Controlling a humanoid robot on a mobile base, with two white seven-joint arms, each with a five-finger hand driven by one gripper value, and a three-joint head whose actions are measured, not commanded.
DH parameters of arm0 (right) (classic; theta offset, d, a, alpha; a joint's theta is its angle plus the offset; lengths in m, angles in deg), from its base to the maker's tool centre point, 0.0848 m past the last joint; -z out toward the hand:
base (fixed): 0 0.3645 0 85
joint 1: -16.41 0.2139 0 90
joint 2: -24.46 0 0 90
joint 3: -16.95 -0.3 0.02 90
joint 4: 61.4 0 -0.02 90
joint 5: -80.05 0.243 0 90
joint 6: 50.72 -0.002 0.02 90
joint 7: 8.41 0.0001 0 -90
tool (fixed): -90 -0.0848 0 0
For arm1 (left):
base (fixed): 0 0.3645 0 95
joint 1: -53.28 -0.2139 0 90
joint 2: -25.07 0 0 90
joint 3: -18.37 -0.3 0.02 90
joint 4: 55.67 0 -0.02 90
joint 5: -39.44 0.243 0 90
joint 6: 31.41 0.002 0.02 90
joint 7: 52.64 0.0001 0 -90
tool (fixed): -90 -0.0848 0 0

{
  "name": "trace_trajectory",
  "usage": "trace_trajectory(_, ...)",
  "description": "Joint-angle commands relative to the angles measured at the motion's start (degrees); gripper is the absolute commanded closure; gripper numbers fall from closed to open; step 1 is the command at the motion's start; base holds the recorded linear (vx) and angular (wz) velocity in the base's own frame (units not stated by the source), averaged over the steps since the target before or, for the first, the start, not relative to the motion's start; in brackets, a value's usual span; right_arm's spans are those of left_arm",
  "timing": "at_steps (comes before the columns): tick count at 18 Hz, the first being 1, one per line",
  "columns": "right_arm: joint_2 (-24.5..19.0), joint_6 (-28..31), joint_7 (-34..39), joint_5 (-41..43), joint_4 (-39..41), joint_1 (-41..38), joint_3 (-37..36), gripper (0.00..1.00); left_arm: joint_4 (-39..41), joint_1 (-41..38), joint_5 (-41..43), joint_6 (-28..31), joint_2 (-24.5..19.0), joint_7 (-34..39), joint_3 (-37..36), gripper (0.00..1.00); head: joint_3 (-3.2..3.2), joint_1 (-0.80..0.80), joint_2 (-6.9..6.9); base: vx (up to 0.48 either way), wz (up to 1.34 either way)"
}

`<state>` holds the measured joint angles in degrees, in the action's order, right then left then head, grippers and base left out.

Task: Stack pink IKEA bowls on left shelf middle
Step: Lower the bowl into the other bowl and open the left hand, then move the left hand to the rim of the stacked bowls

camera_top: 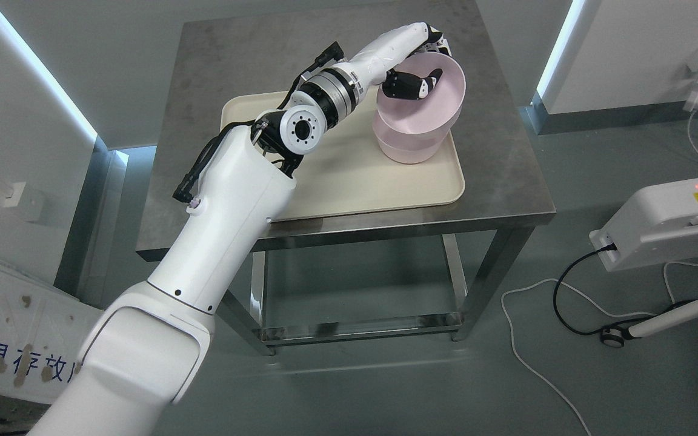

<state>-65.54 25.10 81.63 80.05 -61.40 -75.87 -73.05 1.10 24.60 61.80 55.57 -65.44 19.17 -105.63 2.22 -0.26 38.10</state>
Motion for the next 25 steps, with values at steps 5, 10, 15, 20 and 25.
trace_trajectory(5, 1.0, 0.0, 0.0, 0.1, 1.0, 0.0, -0.3, 0.0, -7.8, 0.4, 0.0, -0.2, -0.5, 0.3, -1.1, 0.96, 0.0, 0.0, 0.0, 0.0, 0.0)
trace_trajectory(10, 1.0, 0.0, 0.0, 0.1, 1.0, 0.0, -0.3, 0.0, -7.8, 0.4, 0.0, -0.2, -0.5, 0.3, 1.7, 0.95, 0.0, 0.0, 0.0, 0.0, 0.0)
trace_trajectory(15, 1.0, 0.0, 0.0, 0.1, 1.0, 0.0, -0.3, 0.0, -7.9, 1.8, 0.6, -0.1, -0.5, 0.3, 3.8, 0.95, 0.0, 0.0, 0.0, 0.0, 0.0)
trace_trajectory(20, 1.0, 0.0, 0.0, 0.1, 1.0, 0.0, -0.3, 0.0, -8.7, 1.6, 0.7, -0.1, -0.5, 0.3, 3.3, 0.77, 0.0, 0.0, 0.0, 0.0, 0.0)
trace_trajectory(25, 1.0, 0.0, 0.0, 0.1, 1.0, 0.0, -0.3, 0.0, 0.8, -4.6, -0.4, -3.0, -0.5, 2.4, 13.9, 0.28, 0.0, 0.0, 0.0, 0.0, 0.0)
